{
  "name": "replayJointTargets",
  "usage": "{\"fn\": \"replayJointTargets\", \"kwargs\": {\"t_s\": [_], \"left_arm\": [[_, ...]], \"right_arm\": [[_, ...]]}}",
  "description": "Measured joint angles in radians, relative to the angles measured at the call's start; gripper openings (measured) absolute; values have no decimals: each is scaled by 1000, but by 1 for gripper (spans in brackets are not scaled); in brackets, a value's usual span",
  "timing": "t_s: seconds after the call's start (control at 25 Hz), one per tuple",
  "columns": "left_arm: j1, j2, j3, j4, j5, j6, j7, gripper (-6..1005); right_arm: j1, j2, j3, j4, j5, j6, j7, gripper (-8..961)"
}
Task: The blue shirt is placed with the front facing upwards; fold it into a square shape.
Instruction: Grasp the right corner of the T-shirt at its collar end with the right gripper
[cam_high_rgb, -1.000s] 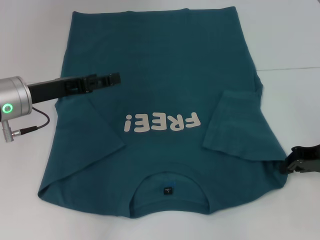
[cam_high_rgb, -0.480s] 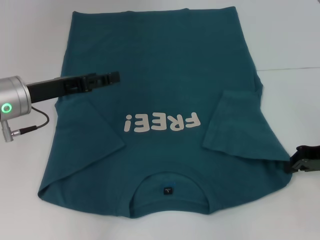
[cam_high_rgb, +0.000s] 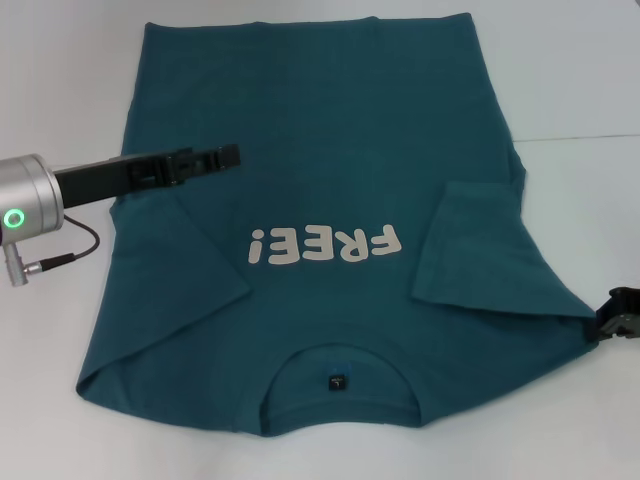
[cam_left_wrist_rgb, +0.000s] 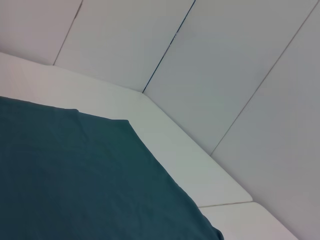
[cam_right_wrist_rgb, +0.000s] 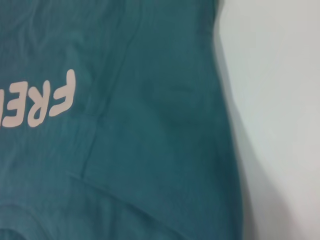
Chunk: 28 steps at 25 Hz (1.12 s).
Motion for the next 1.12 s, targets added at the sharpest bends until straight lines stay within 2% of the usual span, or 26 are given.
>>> {"fn": "replayJointTargets", "kwargs": {"t_s": [0.48, 1.12], "left_arm": [[7, 0, -19, -1, -1, -1, -5, 883], [9, 0, -22, -2, -1, -3, -2, 882]], "right_arm": [[-16, -1, 2, -27, 2, 12, -8, 38], [6, 10, 3, -19, 8, 5, -23, 36]]}}
